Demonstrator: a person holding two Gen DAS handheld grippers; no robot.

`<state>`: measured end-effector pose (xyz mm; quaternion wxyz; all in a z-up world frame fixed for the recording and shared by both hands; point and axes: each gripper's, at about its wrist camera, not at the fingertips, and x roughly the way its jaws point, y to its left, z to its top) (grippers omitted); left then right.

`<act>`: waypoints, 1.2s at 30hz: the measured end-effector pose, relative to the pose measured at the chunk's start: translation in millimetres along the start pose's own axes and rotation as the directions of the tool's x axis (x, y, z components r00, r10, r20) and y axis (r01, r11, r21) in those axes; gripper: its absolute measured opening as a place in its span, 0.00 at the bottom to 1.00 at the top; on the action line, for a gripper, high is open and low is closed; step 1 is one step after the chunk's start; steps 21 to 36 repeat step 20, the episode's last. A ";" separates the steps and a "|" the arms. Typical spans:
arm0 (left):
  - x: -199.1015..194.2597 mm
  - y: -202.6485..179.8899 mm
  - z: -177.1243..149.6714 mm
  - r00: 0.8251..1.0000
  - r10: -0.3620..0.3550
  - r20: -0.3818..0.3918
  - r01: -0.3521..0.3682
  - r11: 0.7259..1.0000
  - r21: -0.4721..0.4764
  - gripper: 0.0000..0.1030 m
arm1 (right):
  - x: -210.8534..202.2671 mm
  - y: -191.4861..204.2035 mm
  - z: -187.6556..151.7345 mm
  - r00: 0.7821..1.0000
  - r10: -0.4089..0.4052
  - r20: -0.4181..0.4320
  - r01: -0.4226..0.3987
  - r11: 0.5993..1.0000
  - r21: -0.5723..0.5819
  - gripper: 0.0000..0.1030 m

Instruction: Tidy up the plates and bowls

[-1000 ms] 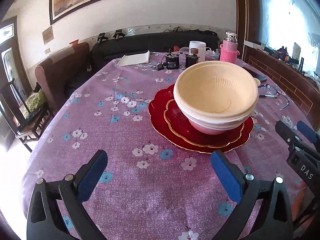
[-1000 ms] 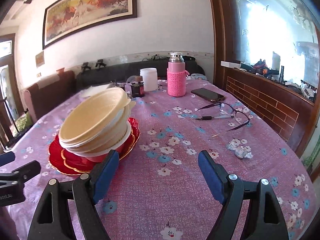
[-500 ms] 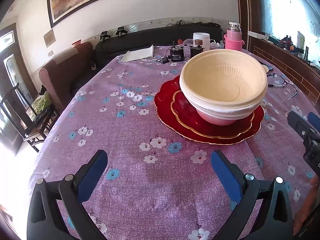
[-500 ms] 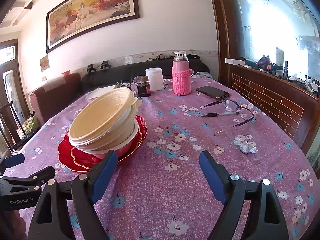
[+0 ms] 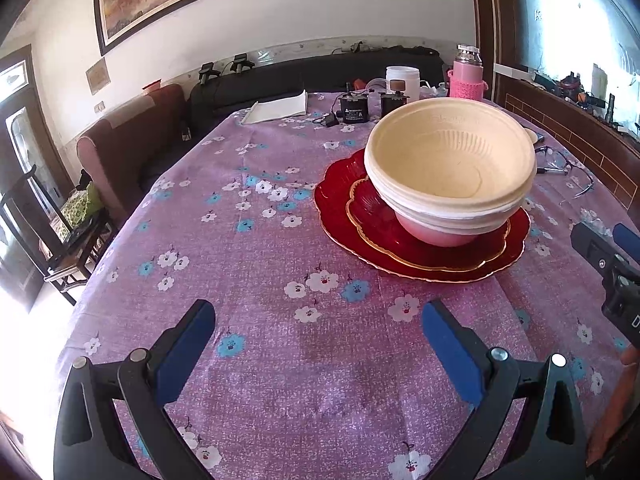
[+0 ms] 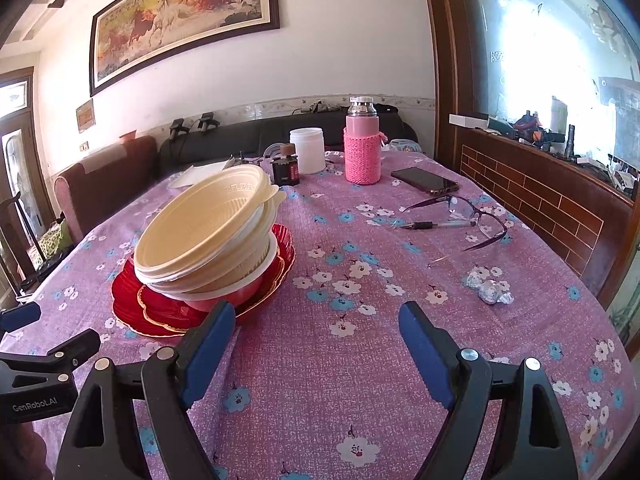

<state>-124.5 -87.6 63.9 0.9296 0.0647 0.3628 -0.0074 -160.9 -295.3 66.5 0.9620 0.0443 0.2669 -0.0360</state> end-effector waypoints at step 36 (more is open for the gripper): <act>1.2 4.1 -3.0 0.999 -0.025 -0.024 0.025 1.000 0.001 1.00 | 1.7 -5.2 -0.6 1.000 -0.007 -0.026 0.007 1.000 0.019 0.85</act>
